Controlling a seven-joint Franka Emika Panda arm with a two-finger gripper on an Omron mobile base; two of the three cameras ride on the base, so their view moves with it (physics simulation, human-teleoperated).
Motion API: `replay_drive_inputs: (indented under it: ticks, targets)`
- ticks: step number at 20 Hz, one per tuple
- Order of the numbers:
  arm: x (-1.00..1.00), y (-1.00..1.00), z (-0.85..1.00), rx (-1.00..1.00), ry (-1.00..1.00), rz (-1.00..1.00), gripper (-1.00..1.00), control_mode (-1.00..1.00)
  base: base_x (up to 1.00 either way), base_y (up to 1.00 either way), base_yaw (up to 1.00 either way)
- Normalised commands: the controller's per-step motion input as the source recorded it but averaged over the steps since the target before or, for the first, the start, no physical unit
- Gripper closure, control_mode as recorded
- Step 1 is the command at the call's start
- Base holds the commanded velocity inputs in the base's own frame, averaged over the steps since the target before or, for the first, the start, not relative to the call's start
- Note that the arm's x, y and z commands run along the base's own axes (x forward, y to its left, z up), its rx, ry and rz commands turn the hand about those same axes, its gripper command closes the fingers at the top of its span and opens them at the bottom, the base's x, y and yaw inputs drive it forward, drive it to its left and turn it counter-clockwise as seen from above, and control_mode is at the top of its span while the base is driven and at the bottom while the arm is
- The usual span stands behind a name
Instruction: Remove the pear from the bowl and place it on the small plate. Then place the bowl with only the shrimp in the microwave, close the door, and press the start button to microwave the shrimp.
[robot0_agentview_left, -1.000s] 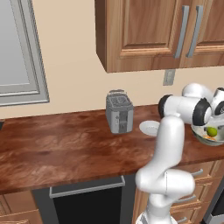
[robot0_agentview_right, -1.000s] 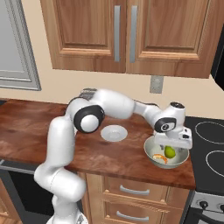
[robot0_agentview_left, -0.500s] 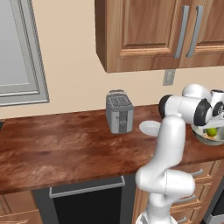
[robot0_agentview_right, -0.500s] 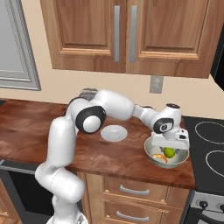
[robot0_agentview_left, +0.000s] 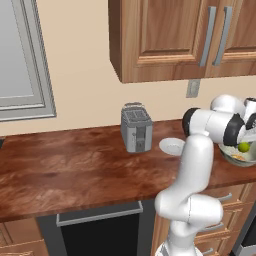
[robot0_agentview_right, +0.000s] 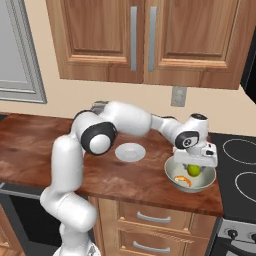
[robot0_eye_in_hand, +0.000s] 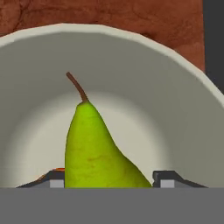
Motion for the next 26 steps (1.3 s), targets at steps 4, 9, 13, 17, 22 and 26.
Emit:
replay_drive_inputs:
  ticks: [4,9,13,17,22,26]
  targets:
    - [-0.12,0.12,0.78,0.00,-0.01,0.00,1.00,-1.00,0.00,0.00,0.00]
    - [-0.26,0.42,0.82,0.00,-0.02,0.00,1.00,-1.00,0.00,0.00,0.00]
    - [-0.10,0.83,0.67,-0.04,0.00,-0.06,1.00,-1.00,0.00,0.00,0.00]
    - [-0.01,0.98,0.43,-0.06,0.02,-0.03,1.00,-1.00,0.00,0.00,0.00]
    - [0.00,1.00,0.03,-0.03,0.04,0.00,1.00,-1.00,0.00,0.00,0.00]
    - [0.01,0.94,-0.09,0.00,0.10,0.00,1.00,-1.00,0.00,0.00,0.00]
